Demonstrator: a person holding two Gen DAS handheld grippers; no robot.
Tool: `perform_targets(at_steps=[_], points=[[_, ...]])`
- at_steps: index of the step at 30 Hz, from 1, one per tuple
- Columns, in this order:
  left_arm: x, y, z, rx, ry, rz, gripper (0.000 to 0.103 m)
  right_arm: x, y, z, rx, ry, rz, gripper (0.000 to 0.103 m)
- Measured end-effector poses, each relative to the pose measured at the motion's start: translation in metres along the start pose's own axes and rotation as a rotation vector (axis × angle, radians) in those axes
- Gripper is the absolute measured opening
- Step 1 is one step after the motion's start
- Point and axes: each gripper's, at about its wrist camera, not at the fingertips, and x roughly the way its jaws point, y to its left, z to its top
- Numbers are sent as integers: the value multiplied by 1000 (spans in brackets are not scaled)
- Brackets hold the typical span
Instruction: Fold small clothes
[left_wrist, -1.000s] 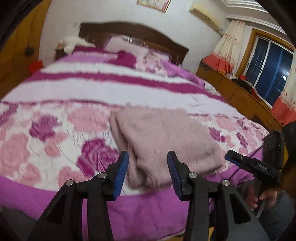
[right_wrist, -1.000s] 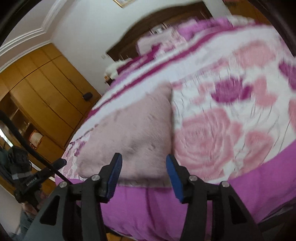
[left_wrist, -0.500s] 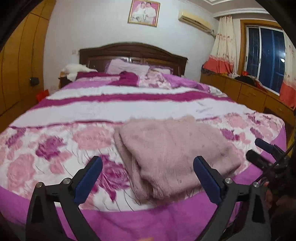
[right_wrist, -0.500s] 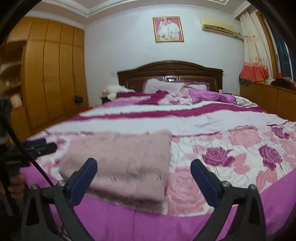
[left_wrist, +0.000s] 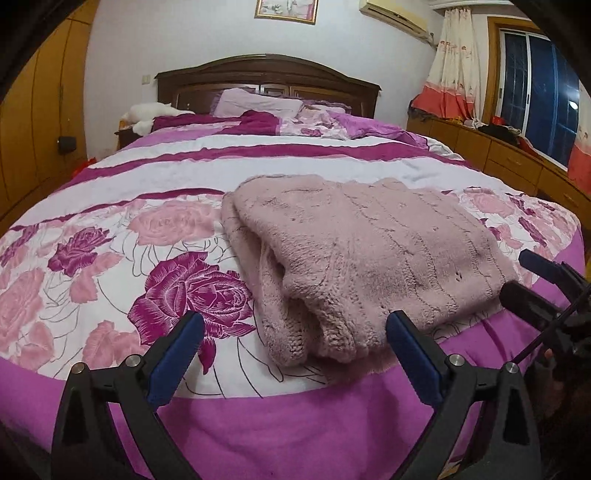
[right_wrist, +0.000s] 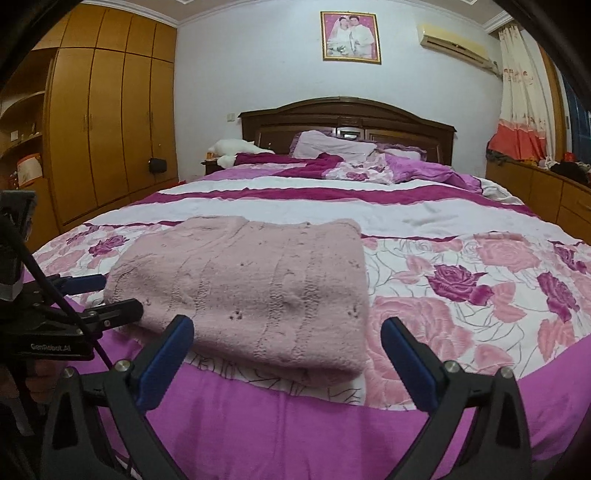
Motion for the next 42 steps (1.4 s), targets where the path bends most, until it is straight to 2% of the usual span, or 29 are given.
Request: perform_targets(at_steps=[19, 42], points=[[1, 5, 1, -9, 15, -1, 81, -6, -6, 1, 43, 20, -5, 103], [1, 6, 1, -13, 12, 1, 81, -6, -3, 0, 34, 32, 3, 103]])
